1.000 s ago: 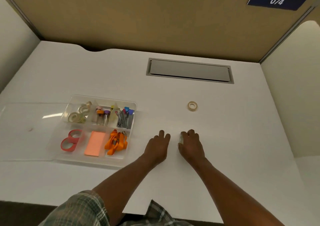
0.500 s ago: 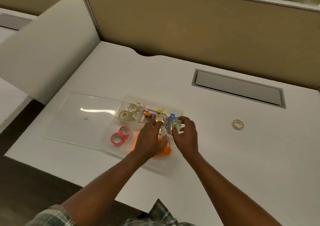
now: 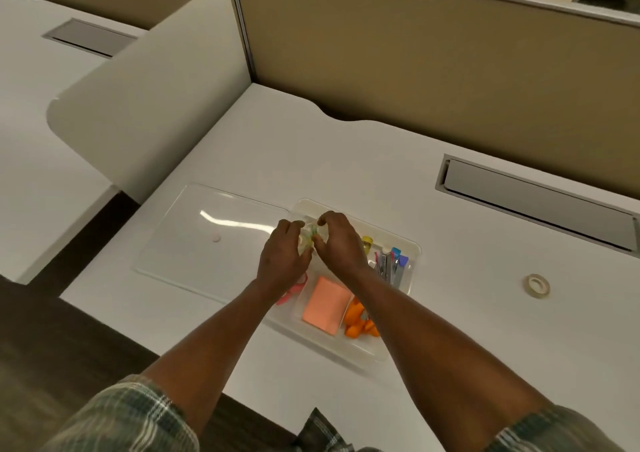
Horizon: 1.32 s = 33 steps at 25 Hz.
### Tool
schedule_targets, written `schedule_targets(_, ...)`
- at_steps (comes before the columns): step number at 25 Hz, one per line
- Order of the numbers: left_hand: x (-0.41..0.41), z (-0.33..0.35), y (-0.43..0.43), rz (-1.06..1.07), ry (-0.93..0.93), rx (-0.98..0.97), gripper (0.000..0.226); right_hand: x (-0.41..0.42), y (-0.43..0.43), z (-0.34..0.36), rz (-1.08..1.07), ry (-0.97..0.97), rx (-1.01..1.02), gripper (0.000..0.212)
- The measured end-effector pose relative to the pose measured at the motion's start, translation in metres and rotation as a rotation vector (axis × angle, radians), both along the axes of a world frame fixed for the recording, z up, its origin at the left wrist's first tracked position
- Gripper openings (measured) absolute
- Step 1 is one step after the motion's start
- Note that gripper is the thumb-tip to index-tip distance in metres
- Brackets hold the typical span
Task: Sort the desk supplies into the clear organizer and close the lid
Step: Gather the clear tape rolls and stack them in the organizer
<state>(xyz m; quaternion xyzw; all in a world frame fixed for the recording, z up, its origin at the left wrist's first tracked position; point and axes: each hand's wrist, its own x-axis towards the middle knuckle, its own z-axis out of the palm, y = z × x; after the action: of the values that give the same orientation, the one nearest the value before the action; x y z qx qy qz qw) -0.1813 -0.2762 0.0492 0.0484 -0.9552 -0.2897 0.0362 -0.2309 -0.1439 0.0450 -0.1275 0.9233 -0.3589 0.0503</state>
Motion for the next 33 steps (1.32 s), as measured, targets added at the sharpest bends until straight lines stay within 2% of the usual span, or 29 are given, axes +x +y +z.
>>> schedule_targets(6, -0.009, -0.004, -0.001, 0.024, -0.019, 0.07, 0.043, -0.016, 0.001, -0.004, 0.048, -0.024, 0.027, 0.039)
schedule_targets(12, 0.006, 0.0, 0.017, -0.028, 0.038, 0.018, 0.043, 0.002, 0.045, -0.004, -0.017, 0.04, 0.032, 0.034)
schedule_targets(20, 0.045, -0.002, 0.13, -0.251, 0.093, 0.028, 0.043, 0.053, 0.175, -0.009, -0.163, 0.085, 0.089, 0.026)
schedule_targets(24, 0.085, -0.025, 0.204, -0.474, 0.072, -0.092, 0.05, 0.086, 0.261, -0.021, -0.303, 0.034, 0.177, 0.028)
schedule_targets(28, 0.109, -0.057, 0.245, -0.582, -0.137, -0.22, 0.063, 0.105, 0.334, -0.035, -0.373, -0.116, 0.328, 0.041)
schedule_targets(31, 0.118, -0.077, 0.257, -0.523, -0.271, -0.328, 0.071, 0.104, 0.37, -0.041, -0.373, -0.227, 0.426, 0.059)
schedule_targets(33, 0.125, -0.087, 0.261, -0.48, -0.267, -0.335, 0.072, 0.097, 0.383, -0.044, -0.351, -0.261, 0.471, 0.069)
